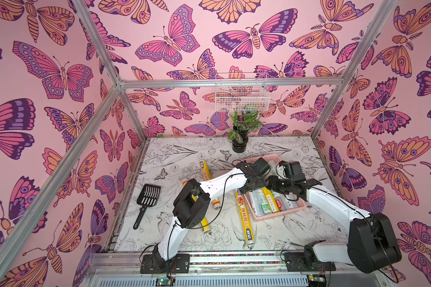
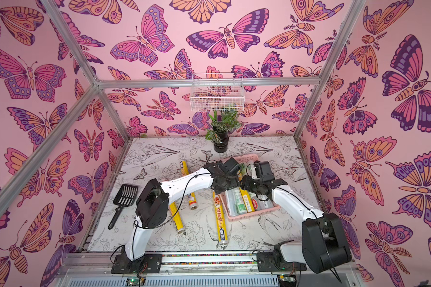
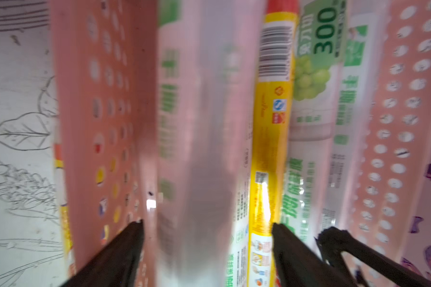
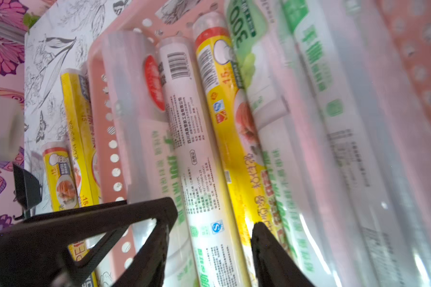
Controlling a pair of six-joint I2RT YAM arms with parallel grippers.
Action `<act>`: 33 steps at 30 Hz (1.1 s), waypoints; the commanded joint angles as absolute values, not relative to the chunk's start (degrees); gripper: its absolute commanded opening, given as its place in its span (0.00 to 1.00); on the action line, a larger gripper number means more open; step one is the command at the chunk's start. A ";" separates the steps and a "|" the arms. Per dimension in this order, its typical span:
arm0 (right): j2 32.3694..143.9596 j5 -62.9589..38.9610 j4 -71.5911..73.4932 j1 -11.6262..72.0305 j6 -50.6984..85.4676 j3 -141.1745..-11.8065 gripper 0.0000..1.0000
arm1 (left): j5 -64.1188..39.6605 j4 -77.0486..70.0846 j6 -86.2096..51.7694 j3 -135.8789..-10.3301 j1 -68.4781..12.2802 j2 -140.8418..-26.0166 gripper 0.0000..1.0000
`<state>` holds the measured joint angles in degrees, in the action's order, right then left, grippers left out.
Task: Put the plastic wrap into the basket
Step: Place the plastic wrap in the basket.
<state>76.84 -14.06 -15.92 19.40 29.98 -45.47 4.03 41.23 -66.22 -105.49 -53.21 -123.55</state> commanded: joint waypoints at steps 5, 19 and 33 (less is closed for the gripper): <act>76.67 -18.64 -13.79 20.11 29.43 -46.50 0.56 | 6.27 45.88 -65.68 -104.79 -53.25 -121.86 1.00; 64.39 2.53 -20.08 19.87 27.19 -46.09 0.54 | 18.35 42.66 -54.28 -95.23 -53.28 -108.23 1.00; 57.85 -4.61 -19.35 32.29 25.05 -45.31 0.55 | 10.85 23.98 -55.80 -59.71 -51.04 -89.80 0.83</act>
